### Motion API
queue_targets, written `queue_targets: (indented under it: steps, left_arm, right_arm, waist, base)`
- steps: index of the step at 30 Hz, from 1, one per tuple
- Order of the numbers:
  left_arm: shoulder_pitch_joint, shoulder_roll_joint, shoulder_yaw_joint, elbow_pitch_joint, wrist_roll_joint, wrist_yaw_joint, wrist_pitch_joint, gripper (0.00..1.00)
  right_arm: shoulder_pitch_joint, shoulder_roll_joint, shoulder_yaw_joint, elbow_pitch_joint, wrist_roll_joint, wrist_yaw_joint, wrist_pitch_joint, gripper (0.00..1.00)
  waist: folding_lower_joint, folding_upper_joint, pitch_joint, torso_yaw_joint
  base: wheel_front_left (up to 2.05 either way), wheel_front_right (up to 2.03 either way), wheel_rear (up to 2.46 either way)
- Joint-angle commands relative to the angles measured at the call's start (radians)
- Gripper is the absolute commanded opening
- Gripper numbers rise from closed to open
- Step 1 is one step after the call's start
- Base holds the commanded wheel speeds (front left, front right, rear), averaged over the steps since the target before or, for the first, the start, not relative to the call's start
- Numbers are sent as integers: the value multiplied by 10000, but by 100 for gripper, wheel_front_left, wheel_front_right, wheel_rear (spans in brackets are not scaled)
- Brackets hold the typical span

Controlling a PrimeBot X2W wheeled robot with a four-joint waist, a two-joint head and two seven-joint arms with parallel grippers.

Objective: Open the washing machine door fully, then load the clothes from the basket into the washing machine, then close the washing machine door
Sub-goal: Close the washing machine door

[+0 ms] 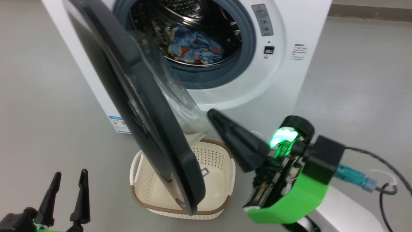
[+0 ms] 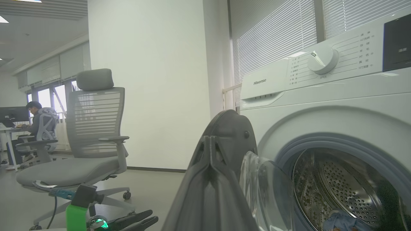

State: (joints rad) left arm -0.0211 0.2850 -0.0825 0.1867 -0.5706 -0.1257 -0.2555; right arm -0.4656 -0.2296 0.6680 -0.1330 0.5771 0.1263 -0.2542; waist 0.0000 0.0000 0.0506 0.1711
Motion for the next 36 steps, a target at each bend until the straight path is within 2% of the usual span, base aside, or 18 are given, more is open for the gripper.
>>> queue_targets:
  steps: [1,14,22,36]
  left_arm:
    - [-445,166,332,-130,20,-50,-63,100]
    - [-431,115,194,-23,-12,-50,-63,100]
    - [-460,87,192,11,-25,-50,-63,100]
    - [-500,99,253,-33,-28,-50,-63,100]
  right_arm:
    - [-308,44,323,-334,176,44,-76,0]
    - [-741,48,2070,-255,314,44,-76,0]
    - [-879,-127,3369,923,591,44,-76,0]
    - [-1053,235,4364,2777,1346,44,-76,0]
  waist:
    - [0,0,-79,316]
    - [0,0,-127,1193]
    - [0,0,-152,1269]
    - [0,0,-127,1135]
  base:
    - [0,0,0]
    - [0,0,0]
    - [0,0,0]
    - [0,0,0]
